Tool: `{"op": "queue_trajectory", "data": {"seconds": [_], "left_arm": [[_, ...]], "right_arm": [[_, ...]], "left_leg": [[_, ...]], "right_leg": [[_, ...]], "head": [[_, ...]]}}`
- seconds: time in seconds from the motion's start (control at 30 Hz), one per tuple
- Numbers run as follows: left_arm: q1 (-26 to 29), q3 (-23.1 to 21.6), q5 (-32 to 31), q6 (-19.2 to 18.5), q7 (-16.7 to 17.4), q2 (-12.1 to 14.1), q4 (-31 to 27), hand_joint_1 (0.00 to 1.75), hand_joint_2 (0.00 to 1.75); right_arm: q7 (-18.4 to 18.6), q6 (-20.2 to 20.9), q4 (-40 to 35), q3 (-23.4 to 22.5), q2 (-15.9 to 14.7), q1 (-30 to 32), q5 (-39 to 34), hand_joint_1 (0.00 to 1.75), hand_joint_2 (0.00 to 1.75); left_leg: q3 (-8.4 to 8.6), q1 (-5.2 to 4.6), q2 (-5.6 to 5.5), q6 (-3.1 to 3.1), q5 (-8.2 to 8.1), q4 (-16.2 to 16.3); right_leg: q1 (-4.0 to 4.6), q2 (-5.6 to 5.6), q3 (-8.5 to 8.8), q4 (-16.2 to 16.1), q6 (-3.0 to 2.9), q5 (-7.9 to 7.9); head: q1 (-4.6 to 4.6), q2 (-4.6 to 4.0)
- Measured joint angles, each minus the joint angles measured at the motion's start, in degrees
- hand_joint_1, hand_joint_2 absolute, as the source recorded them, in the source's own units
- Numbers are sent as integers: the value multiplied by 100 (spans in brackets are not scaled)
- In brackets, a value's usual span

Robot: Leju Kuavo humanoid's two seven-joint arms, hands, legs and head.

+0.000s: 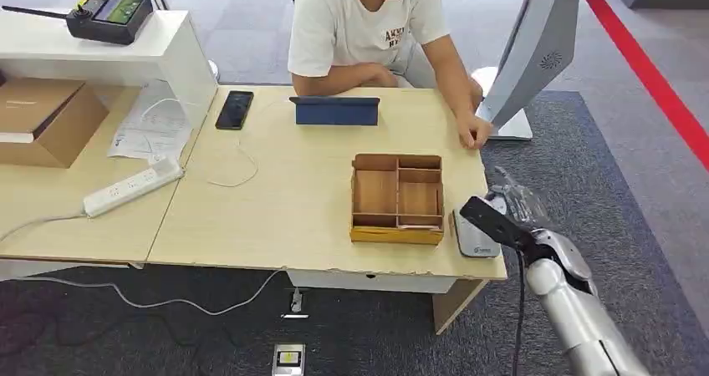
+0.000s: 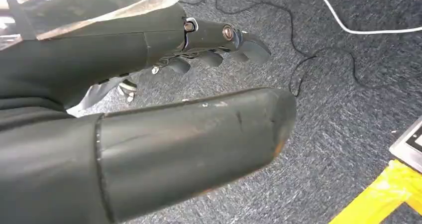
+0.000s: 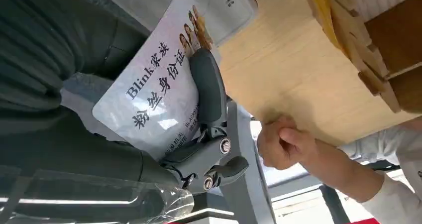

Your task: Pass the card to the sensor for recognition and then transmit it.

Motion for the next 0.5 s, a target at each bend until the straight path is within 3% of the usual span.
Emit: {"op": "queue_trajectory", "data": {"seconds": [0.5], "left_arm": [[-5,-66,0,35,15,0,11,0,0]], "right_arm": [[-199,-284,752,52,125,-103,-50,175,175]], "left_leg": [[0,0,0,0,0,0]], "right_leg": [[0,0,0,0,0,0]], "head": [[0,0]]}}
